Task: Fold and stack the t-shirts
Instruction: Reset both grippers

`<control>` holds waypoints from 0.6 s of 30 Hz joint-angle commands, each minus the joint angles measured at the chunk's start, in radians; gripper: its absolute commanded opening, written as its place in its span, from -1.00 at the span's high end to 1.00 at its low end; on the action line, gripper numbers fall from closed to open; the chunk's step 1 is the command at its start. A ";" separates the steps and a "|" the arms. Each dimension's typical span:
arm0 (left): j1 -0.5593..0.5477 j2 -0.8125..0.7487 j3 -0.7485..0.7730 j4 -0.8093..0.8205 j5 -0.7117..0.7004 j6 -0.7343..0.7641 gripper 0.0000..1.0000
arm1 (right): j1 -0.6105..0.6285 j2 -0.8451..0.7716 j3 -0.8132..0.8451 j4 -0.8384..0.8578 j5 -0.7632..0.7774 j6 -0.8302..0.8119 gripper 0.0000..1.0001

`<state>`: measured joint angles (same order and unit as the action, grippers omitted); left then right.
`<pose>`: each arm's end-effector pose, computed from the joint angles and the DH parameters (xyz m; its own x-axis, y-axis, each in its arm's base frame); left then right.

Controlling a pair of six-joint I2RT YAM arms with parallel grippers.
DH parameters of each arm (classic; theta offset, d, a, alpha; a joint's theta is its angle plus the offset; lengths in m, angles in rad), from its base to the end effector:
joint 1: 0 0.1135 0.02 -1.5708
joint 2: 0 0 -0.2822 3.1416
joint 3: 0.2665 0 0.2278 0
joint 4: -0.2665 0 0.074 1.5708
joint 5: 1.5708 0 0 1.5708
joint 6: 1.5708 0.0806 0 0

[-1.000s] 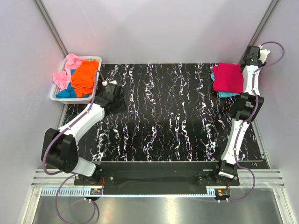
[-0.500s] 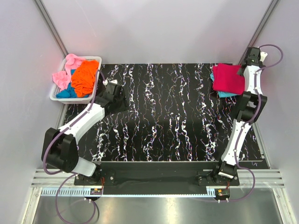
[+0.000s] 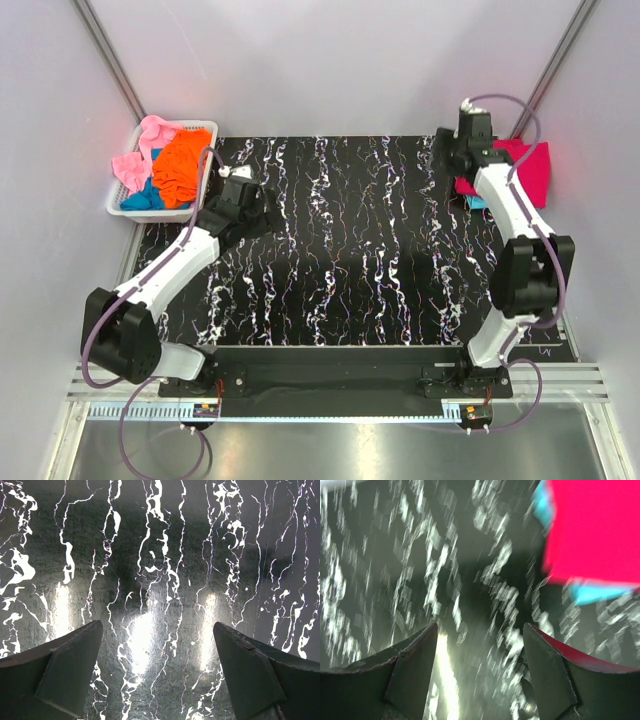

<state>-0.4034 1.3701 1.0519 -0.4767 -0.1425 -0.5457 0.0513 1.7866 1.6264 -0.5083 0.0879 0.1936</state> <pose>0.2794 -0.1068 0.2685 -0.7153 -0.2533 -0.6513 -0.0868 0.9570 -0.2768 0.4278 0.0149 0.3177 -0.6040 0.1609 -0.7806 0.1365 0.9858 0.0976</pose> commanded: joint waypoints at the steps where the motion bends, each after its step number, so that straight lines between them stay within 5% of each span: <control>1: -0.021 -0.019 -0.007 0.039 -0.048 0.029 -0.98 | 0.037 -0.088 -0.183 0.080 -0.169 0.047 -0.50; 8: -0.061 0.009 0.017 0.039 -0.138 0.052 -0.97 | 0.240 -0.268 -0.456 0.149 -0.198 0.130 -0.47; 18: -0.074 -0.005 0.052 0.010 -0.235 0.072 -0.97 | 0.436 -0.339 -0.548 0.183 -0.185 0.196 -0.44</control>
<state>-0.4755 1.3758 1.0538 -0.4786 -0.3145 -0.4980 0.4652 1.4830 1.0874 -0.3756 -0.0994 0.3527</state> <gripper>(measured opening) 0.985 0.722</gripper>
